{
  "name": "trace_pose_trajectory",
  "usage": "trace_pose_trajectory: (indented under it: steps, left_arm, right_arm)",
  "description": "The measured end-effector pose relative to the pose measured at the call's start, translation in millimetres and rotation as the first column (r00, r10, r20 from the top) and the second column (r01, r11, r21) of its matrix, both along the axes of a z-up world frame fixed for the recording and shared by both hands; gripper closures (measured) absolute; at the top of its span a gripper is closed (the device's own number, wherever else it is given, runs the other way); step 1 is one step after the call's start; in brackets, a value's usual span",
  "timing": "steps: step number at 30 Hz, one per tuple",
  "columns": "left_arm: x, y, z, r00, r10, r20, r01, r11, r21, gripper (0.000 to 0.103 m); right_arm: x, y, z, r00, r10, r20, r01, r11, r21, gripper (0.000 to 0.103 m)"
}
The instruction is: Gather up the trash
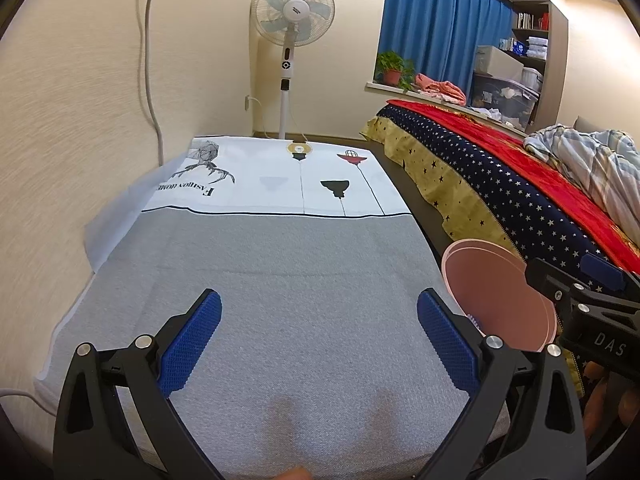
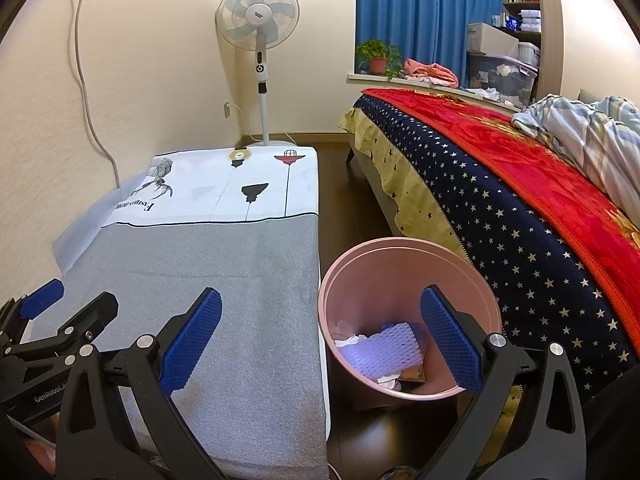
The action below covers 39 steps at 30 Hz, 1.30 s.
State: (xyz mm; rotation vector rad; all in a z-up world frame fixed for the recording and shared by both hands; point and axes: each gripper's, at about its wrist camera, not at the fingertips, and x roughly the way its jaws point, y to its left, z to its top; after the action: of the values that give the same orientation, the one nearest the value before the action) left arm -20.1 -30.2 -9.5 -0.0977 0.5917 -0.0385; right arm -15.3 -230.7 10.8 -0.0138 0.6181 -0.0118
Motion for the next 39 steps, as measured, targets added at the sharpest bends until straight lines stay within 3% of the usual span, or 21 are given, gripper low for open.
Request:
trace_pose_trajectory:
  steps: [39]
  left_arm:
    - [2.9,3.4,-3.9,0.999,0.013,-0.029,-0.013,1.000,-0.005,0.008]
  right_arm:
    - [2.3,3.2,1.9,1.000,0.001,0.016,-0.001,1.000,-0.004,0.005]
